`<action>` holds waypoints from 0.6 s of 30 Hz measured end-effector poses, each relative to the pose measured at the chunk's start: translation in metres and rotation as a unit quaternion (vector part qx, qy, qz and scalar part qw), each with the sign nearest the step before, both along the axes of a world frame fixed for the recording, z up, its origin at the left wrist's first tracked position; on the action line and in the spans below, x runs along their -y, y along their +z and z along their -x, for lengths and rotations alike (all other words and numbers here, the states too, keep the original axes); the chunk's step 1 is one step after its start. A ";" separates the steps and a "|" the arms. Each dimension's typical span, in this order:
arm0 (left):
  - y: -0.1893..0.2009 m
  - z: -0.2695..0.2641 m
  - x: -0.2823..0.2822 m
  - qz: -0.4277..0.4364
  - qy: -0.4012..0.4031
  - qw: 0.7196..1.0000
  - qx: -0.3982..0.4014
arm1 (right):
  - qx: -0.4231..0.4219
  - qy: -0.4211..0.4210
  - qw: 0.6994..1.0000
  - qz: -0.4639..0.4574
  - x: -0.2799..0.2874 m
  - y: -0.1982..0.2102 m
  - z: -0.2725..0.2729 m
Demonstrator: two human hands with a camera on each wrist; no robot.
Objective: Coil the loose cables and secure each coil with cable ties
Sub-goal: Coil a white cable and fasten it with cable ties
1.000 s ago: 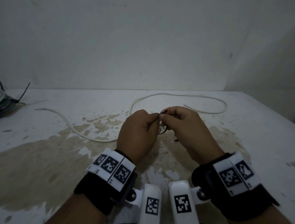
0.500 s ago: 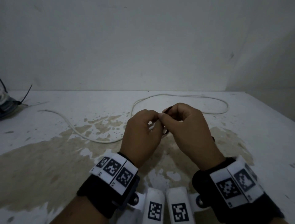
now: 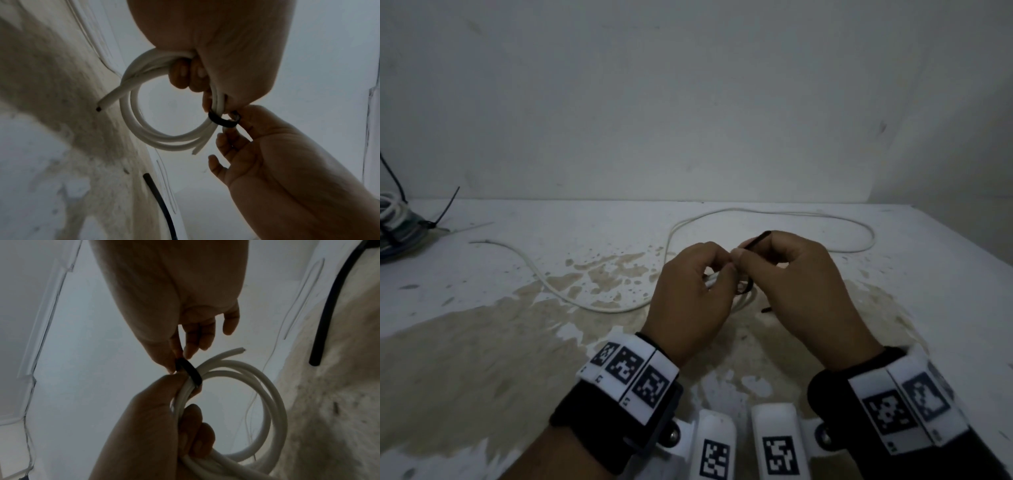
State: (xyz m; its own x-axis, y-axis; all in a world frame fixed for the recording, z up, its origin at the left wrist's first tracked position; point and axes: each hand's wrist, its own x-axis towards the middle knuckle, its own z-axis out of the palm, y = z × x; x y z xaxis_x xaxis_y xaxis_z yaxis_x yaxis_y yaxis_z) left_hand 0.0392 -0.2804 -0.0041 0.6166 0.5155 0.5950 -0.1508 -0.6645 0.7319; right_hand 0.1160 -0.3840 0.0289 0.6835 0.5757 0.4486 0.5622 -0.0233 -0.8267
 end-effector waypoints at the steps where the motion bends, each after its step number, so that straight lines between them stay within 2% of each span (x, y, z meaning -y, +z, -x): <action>1: 0.002 0.001 0.001 0.031 -0.008 0.999 -0.010 | 0.013 -0.008 1.000 0.000 0.001 0.000 -0.002; 4: 0.009 0.003 0.004 0.162 -0.051 0.985 -0.018 | 0.031 -0.019 0.999 -0.015 0.001 0.002 -0.004; 6: 0.014 0.005 0.004 0.219 -0.079 0.972 -0.024 | 0.033 -0.010 0.999 -0.034 0.001 0.003 -0.004; 10: 0.019 0.006 0.007 0.246 -0.124 0.961 -0.035 | 0.047 0.013 0.996 -0.077 0.003 0.006 -0.001; 14: 0.021 0.007 0.008 0.289 -0.145 0.946 -0.026 | 0.086 0.000 0.993 -0.085 0.003 0.005 -0.002; 18: 0.022 0.007 0.013 0.247 -0.147 0.957 -0.033 | 0.103 0.010 0.991 -0.081 0.004 0.004 -0.002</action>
State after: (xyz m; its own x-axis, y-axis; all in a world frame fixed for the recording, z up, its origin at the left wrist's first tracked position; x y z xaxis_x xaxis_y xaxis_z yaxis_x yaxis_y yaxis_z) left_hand 0.0317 -0.2935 0.0182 0.8060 0.5221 0.2787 -0.2212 -0.1711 0.9601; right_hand 0.1180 -0.3880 0.0325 0.5574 0.4969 0.6652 0.7179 0.1141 -0.6868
